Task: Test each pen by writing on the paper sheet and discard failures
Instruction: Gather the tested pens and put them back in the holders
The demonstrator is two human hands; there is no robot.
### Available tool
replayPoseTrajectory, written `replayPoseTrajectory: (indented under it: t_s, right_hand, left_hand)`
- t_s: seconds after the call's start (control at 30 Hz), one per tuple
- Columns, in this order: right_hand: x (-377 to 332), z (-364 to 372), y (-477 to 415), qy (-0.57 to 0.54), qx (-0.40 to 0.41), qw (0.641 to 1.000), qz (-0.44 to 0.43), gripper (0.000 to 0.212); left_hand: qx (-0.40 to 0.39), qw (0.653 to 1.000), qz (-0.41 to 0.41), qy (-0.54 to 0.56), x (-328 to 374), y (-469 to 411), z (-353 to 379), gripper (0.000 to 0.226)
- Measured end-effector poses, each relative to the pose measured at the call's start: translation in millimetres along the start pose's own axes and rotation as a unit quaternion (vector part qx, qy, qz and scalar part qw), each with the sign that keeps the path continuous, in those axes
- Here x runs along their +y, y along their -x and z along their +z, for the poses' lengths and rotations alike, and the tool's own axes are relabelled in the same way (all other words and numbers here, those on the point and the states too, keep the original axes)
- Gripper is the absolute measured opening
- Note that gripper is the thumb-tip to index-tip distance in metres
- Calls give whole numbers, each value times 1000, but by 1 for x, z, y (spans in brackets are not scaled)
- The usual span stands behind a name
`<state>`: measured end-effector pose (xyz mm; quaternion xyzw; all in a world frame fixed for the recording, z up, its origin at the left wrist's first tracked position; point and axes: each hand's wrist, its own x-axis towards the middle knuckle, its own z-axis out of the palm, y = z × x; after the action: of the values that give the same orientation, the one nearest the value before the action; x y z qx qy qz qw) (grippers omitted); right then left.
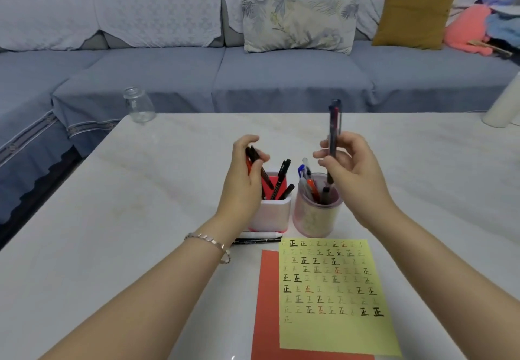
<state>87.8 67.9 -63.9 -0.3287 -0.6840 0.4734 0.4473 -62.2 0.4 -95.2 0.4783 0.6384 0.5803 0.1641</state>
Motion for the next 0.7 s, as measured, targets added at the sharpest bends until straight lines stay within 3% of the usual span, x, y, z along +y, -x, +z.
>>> replayPoseTrajectory:
  t_s: [0.07, 0.17, 0.27, 0.37, 0.5, 0.57, 0.7]
  right_hand:
    - [4, 2, 1, -22, 27, 999, 1, 39]
    - [8, 0, 0, -34, 58, 998, -15, 55]
    - [12, 3, -5, -41, 58, 997, 10, 42]
    - [19, 11, -7, -46, 68, 992, 91, 17]
    - [29, 8, -1, 140, 44, 989, 31, 21]
    - [37, 4, 4, 213, 20, 976, 25, 20]
    - [44, -5, 8, 259, -4, 964, 68, 25]
  left_hand:
    - [-27, 998, 8, -58, -10, 4, -3, 43]
    - [-41, 995, 2, -90, -16, 5, -3, 18]
    - [-77, 987, 4, -139, -13, 0, -1, 7]
    - [-120, 974, 2, -189, -4, -10, 2, 14]
    - [-224, 927, -7, -302, -5, -15, 1, 32]
    - [-205, 936, -13, -286, -13, -12, -2, 29]
    - [-41, 979, 7, -199, -23, 9, -17, 41]
